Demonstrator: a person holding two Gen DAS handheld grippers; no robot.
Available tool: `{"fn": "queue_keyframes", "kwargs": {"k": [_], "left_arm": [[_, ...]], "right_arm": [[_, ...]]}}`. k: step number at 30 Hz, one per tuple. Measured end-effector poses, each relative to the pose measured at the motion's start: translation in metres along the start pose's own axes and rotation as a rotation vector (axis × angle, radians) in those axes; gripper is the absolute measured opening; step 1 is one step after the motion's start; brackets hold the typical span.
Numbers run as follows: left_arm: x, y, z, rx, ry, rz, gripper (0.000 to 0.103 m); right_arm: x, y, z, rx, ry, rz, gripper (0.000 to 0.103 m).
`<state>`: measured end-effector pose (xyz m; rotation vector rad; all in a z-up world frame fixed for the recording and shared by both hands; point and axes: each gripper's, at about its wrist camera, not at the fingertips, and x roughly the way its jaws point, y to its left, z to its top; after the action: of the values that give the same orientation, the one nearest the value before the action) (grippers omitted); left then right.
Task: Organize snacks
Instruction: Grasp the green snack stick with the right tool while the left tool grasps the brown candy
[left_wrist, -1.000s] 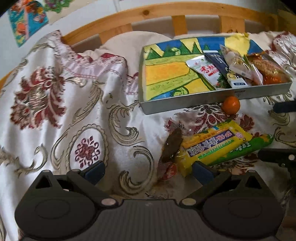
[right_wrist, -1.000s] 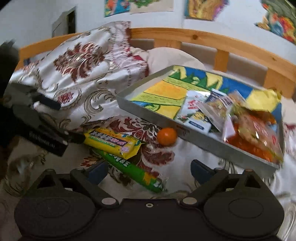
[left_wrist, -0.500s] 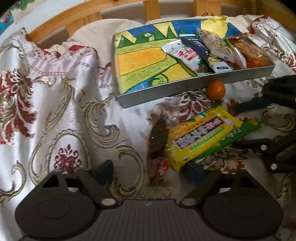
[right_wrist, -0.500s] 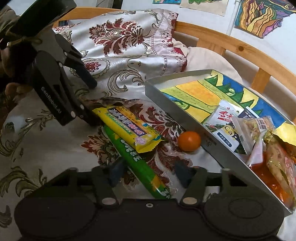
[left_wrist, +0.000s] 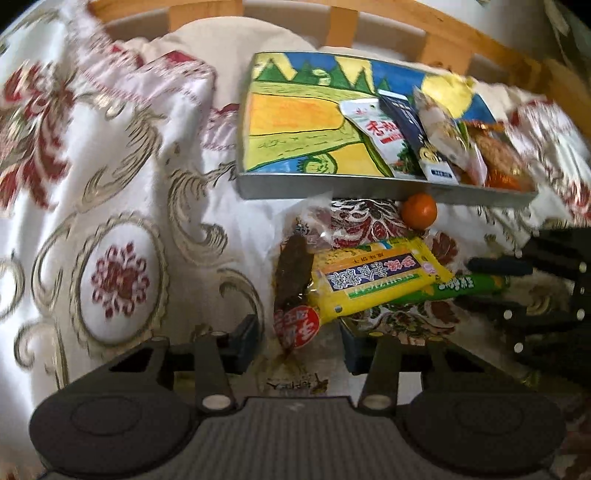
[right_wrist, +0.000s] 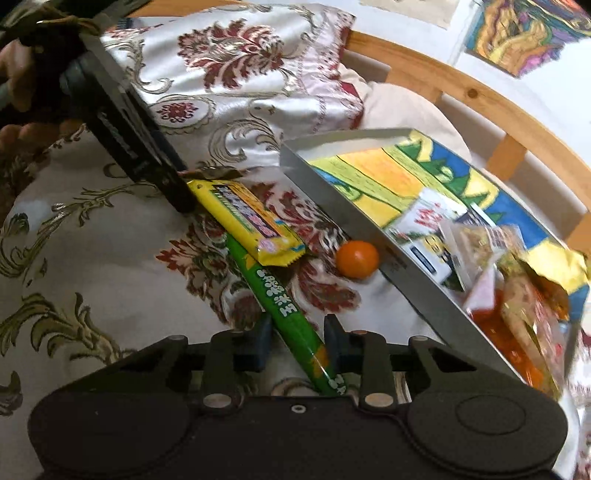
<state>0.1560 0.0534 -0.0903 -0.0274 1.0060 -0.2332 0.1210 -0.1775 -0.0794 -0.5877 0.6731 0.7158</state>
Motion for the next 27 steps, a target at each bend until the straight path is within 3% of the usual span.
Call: {"fn": "queue_keyframes", "kwargs": {"k": [5, 10, 13, 16, 20, 24, 27], "left_arm": [[-0.014, -0.006, -0.012, -0.056, 0.006, -0.080, 0.050], [-0.015, -0.014, -0.018, -0.039, 0.028, -0.087, 0.051], [-0.011, -0.013, -0.014, -0.065, 0.026, -0.085, 0.063], [-0.006, -0.008, -0.007, -0.099, 0.019, -0.095, 0.071], [0.008, -0.005, 0.001, -0.151, 0.039, -0.107, 0.071], [0.011, -0.012, 0.002, -0.137, 0.047, -0.112, 0.070], [0.009, -0.021, 0.000, -0.107, 0.059, -0.104, 0.061]], "right_arm": [[-0.016, -0.005, 0.000, 0.106, 0.036, 0.067, 0.028], [-0.025, -0.003, 0.003, 0.129, 0.029, 0.131, 0.029], [-0.021, -0.005, 0.001, 0.138, 0.017, 0.166, 0.039], [-0.013, -0.006, -0.001, 0.119, 0.005, 0.182, 0.040], [-0.003, -0.016, -0.004, 0.151, -0.005, 0.195, 0.042], [-0.001, -0.018, -0.007, 0.151, -0.023, 0.207, 0.043], [-0.002, -0.009, -0.007, 0.091, -0.039, 0.196, 0.038]]}}
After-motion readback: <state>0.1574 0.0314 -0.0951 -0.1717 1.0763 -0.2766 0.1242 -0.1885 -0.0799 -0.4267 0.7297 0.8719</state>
